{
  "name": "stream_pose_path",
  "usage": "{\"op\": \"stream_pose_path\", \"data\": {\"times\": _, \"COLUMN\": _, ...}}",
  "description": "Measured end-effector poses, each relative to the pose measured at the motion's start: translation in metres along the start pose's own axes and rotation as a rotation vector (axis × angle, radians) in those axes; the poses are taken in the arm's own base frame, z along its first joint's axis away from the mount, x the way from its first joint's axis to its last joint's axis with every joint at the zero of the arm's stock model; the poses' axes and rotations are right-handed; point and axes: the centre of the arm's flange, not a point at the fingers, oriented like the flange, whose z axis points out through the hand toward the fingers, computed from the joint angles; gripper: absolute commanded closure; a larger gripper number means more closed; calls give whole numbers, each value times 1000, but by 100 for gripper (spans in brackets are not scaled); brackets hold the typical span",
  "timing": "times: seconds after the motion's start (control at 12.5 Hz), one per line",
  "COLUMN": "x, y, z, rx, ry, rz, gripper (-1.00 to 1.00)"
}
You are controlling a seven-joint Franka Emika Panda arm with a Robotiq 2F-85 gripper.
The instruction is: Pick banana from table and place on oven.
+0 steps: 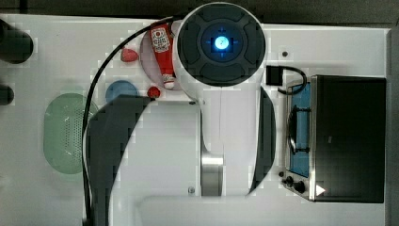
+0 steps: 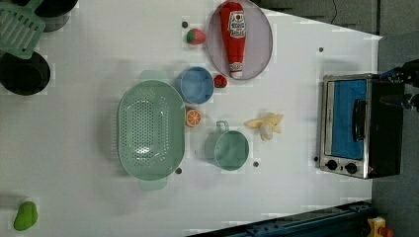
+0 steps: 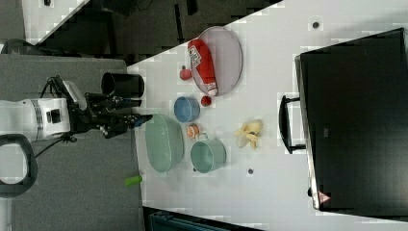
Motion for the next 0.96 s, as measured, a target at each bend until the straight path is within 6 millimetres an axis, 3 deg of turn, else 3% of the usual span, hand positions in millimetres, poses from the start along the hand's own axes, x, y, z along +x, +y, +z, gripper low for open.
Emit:
{"op": "stream_pose_path", "data": {"times": 0.08, "x": -30, "y": 35, "z": 11, "rx": -85, "ry": -76, "rz": 5, "gripper": -59}}
{"op": "stream_pose_path", "data": {"times": 0.16, "x": -58, "y": 69, "z": 5, "rx": -123, "ry": -116, "rz": 18, "gripper": -81}}
{"op": "stream_pose_path", "data": {"times": 0.24, "x": -76, "y": 95, "z": -11, "rx": -95, "ry": -96, "rz": 34, "gripper": -100}}
{"op": "stream_pose_path", "data": {"times": 0.48, "x": -98, "y": 140, "z": -83, "rx": 44, "ry": 37, "rz": 74, "gripper": -100}}
{"op": "stream_pose_path", "data": {"times": 0.56, "x": -99, "y": 145, "z": -103, "rx": 78, "ry": 79, "rz": 81, "gripper": -100}}
{"op": "stream_pose_path", "data": {"times": 0.64, "x": -95, "y": 147, "z": -110, "rx": 89, "ry": 90, "rz": 89, "gripper": -100}}
{"op": "stream_pose_path", "data": {"times": 0.72, "x": -88, "y": 143, "z": -105, "rx": 100, "ry": 80, "rz": 98, "gripper": -100}}
{"op": "stream_pose_path", "data": {"times": 0.8, "x": -76, "y": 134, "z": -91, "rx": 104, "ry": 67, "rz": 103, "gripper": -100}}
{"op": "stream_pose_path", "data": {"times": 0.96, "x": -42, "y": 98, "z": -35, "rx": 53, "ry": 47, "rz": 92, "gripper": -100}}
